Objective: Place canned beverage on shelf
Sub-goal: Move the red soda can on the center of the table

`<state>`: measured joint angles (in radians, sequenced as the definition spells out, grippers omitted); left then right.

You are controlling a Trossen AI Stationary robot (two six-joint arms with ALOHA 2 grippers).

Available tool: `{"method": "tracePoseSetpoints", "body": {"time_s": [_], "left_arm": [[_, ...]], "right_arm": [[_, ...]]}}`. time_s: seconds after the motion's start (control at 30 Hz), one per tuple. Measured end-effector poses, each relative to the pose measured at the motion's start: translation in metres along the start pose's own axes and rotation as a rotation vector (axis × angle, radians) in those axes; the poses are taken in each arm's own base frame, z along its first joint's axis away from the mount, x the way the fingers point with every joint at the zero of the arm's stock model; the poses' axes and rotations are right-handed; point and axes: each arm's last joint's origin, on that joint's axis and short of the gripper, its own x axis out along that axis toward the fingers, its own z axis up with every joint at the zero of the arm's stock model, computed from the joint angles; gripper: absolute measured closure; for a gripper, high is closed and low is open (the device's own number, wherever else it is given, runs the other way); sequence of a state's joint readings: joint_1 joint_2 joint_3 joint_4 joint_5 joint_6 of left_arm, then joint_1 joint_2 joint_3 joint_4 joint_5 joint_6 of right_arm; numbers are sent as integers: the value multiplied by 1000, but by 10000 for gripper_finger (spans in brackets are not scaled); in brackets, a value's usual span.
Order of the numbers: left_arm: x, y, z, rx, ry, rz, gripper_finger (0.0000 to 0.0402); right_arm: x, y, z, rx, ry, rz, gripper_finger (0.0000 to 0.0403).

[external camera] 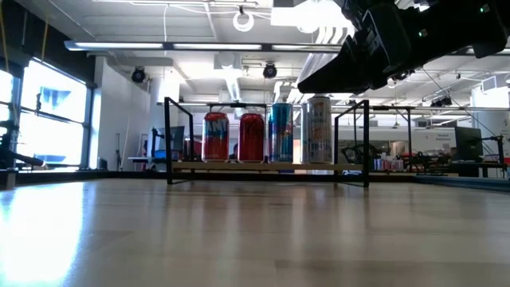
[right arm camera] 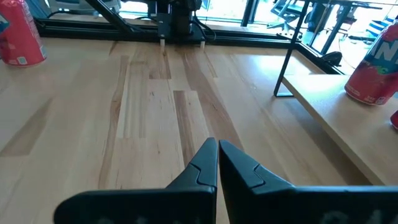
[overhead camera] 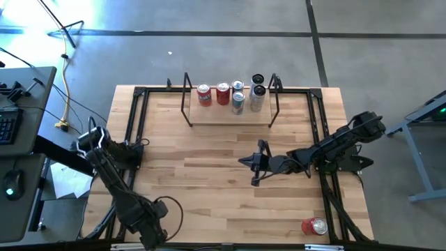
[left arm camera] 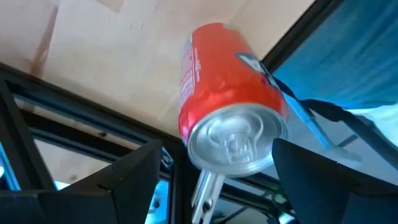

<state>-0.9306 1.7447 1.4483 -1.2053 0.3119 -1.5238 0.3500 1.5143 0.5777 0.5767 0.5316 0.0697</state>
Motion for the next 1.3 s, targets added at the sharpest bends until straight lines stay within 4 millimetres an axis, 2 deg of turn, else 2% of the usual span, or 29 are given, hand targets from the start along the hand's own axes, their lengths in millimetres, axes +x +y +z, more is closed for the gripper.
{"method": "tracePoseSetpoints", "body": {"time_s": [0.23, 0.57, 0.8, 1.07, 1.3], "left_arm": [[8, -9, 3, 43, 10, -29, 103], [8, -6, 3, 65, 7, -3, 103], [-2, 5, 0, 74, -12, 68, 103], [-14, -3, -4, 88, -20, -3, 103], [-12, -3, -7, 94, -83, 7, 103]], "right_arm": [[0, 0, 0, 0, 0, 0, 402], [0, 0, 0, 0, 0, 0, 402], [0, 0, 0, 0, 0, 0, 402], [0, 0, 0, -4, 2, 0, 402], [0, 0, -1, -5, 9, -1, 402]]}}
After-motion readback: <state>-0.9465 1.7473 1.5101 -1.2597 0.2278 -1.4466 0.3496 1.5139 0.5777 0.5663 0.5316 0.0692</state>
